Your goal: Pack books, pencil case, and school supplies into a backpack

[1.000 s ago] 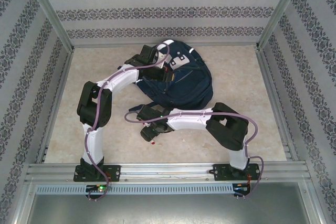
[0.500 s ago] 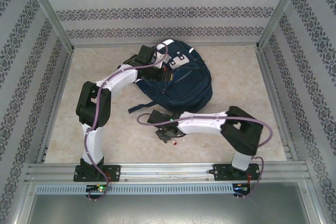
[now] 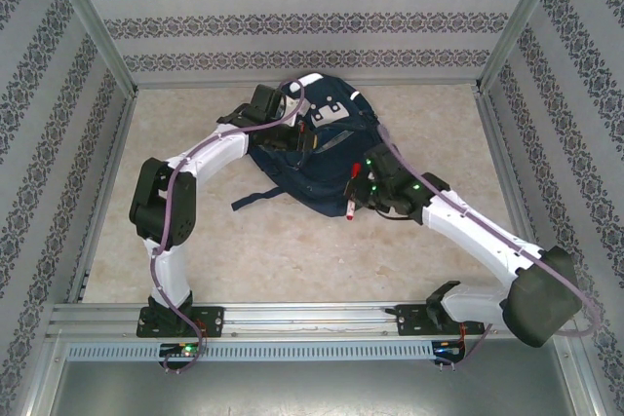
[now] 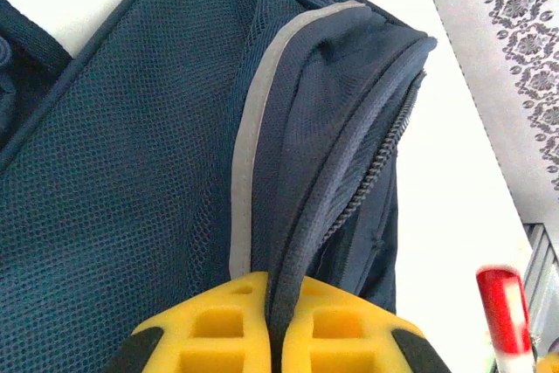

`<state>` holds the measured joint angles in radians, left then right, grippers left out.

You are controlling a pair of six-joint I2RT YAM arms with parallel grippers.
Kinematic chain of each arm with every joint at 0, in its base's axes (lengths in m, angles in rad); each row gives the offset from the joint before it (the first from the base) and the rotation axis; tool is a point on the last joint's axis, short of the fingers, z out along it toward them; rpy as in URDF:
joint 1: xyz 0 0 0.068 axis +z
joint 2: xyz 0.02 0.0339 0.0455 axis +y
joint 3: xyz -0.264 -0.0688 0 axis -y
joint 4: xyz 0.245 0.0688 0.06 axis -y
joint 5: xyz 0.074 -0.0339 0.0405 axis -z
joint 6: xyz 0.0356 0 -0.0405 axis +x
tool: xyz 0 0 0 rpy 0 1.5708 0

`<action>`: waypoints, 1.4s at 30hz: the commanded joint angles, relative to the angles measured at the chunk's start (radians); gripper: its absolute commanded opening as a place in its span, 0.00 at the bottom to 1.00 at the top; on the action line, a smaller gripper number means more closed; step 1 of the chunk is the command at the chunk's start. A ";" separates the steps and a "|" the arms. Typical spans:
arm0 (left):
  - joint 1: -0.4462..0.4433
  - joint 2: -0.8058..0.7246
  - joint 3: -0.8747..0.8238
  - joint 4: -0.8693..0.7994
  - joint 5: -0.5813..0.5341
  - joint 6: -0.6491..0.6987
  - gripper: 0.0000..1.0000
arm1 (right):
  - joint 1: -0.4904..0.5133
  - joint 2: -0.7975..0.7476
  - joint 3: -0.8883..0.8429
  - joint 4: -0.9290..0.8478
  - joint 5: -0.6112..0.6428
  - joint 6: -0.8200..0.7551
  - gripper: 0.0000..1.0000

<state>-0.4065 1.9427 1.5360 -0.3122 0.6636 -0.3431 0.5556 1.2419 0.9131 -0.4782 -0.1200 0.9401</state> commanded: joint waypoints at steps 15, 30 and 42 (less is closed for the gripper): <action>-0.070 -0.081 0.001 0.116 0.055 -0.122 0.00 | -0.120 0.361 0.085 0.489 -0.083 0.590 0.15; -0.063 -0.072 0.051 0.021 0.040 -0.031 0.00 | -0.156 0.294 0.054 0.371 -0.095 0.334 0.52; -0.052 -0.173 0.014 -0.151 0.057 0.107 0.41 | -0.271 0.069 -0.056 0.124 -0.220 -0.134 0.55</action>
<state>-0.4572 1.8580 1.5414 -0.3725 0.6899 -0.3115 0.2947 1.3502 0.8604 -0.2398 -0.2966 0.9886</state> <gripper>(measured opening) 0.401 0.550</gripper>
